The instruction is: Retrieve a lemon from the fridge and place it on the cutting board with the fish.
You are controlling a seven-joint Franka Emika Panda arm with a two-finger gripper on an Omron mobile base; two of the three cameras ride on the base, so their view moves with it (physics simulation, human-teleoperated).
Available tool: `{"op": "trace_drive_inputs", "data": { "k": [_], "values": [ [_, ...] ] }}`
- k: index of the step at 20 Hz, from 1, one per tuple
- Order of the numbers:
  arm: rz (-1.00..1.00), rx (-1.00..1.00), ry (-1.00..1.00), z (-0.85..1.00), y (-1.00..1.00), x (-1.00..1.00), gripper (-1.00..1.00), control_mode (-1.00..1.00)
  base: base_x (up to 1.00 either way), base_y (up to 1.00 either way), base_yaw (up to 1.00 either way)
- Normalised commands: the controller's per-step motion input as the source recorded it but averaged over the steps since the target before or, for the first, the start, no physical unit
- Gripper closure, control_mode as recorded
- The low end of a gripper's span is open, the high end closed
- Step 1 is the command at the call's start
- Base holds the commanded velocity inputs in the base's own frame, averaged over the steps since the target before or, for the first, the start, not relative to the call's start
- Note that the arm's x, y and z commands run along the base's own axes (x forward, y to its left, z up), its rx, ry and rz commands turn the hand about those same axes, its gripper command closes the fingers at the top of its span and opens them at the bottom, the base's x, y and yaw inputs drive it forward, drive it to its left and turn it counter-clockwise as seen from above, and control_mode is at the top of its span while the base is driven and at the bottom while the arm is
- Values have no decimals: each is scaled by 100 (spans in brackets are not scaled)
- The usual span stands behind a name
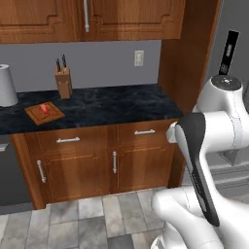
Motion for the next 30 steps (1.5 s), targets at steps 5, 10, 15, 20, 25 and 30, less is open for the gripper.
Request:
{"op": "trace_drive_inputs", "data": {
  "k": [5, 10, 15, 20, 25, 30],
  "values": [
    [0, 0, 0, 0, 0, 0, 100, 100, 60, 49, 0],
    [0, 0, 0, 0, 0, 0, 100, 100, 56, 47, 0],
    [0, 0, 0, 0, 0, 0, 100, 100, 45, 56, -4],
    [0, 0, 0, 0, 0, 0, 100, 100, 49, 61, -8],
    [0, 0, 0, 0, 0, 0, 100, 100, 47, 62, -8],
    [0, 0, 0, 0, 0, 0, 100, 100, 35, 62, -6]
  ]
}}
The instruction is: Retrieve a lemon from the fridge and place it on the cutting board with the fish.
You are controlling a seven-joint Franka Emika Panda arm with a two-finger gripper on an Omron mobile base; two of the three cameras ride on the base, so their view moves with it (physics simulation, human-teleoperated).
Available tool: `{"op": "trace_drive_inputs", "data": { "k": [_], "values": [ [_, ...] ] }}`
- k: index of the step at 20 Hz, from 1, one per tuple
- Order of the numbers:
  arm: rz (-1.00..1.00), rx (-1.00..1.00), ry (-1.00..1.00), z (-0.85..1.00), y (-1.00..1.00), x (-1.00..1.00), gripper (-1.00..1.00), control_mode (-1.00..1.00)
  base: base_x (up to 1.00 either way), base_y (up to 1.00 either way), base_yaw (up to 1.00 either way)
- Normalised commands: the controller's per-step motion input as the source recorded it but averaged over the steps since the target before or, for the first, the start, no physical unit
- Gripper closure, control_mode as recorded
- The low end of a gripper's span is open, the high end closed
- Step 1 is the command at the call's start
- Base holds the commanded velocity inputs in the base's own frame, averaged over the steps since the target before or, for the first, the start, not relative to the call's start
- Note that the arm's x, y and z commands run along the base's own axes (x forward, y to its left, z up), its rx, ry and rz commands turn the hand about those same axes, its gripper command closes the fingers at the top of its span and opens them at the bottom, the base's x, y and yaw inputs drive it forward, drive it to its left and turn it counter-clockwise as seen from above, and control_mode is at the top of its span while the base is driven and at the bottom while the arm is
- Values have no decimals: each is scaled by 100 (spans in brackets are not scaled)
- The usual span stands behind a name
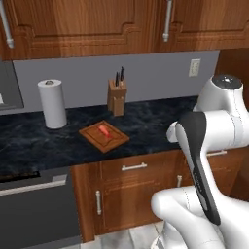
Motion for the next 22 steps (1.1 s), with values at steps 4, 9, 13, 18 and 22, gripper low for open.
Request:
{"op": "trace_drive_inputs", "data": {
  "k": [4, 9, 13, 18, 22],
  "values": [
    [0, 0, 0, 0, 0, 0, 100, 100, 39, 61, -6],
    [0, 0, 0, 0, 0, 0, 100, 100, 51, 55, -6],
    [0, 0, 0, 0, 0, 0, 100, 100, 45, 51, -6],
    [0, 0, 0, 0, 0, 0, 100, 100, 44, 53, -6],
    [0, 0, 0, 0, 0, 0, 100, 100, 28, 39, -3]
  ]
}}
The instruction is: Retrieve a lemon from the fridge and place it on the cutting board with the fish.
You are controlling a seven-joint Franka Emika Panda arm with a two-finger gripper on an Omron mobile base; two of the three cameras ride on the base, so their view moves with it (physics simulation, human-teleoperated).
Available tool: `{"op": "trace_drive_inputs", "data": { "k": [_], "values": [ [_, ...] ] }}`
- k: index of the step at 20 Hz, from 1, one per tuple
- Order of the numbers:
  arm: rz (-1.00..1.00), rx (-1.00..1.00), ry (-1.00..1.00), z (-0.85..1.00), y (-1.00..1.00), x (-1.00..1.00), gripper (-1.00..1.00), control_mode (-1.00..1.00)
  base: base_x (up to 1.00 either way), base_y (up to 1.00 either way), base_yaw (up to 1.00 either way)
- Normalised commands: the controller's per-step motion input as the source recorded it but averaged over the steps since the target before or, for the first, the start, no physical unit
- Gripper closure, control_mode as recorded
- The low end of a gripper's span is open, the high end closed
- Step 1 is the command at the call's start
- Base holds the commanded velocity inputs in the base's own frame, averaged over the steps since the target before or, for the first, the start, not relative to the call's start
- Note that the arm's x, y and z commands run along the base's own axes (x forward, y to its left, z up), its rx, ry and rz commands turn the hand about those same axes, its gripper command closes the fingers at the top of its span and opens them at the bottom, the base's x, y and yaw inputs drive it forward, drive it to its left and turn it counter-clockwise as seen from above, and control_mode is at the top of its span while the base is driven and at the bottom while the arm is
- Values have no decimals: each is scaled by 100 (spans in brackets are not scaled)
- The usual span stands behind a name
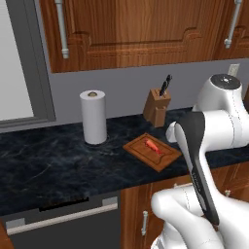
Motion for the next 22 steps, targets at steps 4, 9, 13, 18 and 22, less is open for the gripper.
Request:
{"op": "trace_drive_inputs", "data": {
  "k": [4, 9, 13, 18, 22],
  "values": [
    [0, 0, 0, -3, 9, 17, 100, -100, 5, 6, 0],
    [0, 0, -1, -20, 1, 47, 100, -100, 0, 0, 0],
    [0, 2, -2, -29, 0, 46, 100, -100, 0, 0, 0],
    [-11, 1, 0, -44, 5, 60, 100, -100, 0, 0, 0],
    [-26, 0, 0, -43, 13, 53, 100, -100, 0, 0, 0]
  ]
}}
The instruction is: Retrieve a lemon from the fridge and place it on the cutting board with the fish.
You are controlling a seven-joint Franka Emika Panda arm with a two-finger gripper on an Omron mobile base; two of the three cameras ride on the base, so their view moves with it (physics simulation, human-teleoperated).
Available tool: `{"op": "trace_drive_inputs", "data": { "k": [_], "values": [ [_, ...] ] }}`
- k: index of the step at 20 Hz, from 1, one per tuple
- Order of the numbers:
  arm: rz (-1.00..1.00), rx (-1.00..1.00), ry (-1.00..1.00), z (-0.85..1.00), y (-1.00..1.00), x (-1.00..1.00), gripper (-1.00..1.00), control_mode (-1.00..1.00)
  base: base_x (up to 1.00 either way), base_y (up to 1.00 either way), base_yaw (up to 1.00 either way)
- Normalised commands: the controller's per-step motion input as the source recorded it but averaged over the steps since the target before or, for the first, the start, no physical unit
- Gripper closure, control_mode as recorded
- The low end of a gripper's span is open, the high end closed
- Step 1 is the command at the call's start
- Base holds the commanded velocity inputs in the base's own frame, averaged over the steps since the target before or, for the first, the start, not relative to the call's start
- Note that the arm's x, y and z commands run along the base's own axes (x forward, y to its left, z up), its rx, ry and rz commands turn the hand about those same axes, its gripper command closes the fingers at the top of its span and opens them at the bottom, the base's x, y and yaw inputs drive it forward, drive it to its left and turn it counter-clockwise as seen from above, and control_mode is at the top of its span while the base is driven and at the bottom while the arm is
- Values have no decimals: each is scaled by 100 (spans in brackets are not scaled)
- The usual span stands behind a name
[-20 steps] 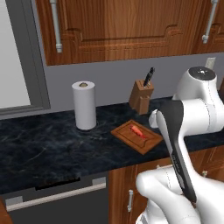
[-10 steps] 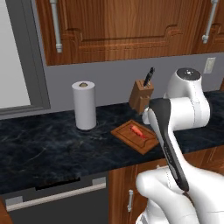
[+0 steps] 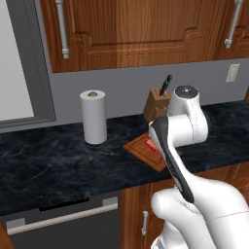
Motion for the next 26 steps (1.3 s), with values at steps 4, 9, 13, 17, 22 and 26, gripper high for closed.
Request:
{"op": "trace_drive_inputs", "data": {
  "k": [4, 9, 13, 17, 22, 26],
  "values": [
    [-26, 2, 0, -28, 18, 39, 100, -100, 0, 0, 0],
    [-20, 7, 4, -14, 17, 38, 100, -100, 0, 0, 0],
    [-13, 0, 3, -2, 1, 19, 100, -100, 0, 0, 0],
    [-4, 1, 1, -20, -7, 28, 100, -100, 0, 0, 0],
    [0, 3, 5, -33, -1, 27, 100, -100, 0, 0, 0],
    [0, 0, 3, -40, 0, 28, 100, -100, 0, 0, 0]
  ]
}}
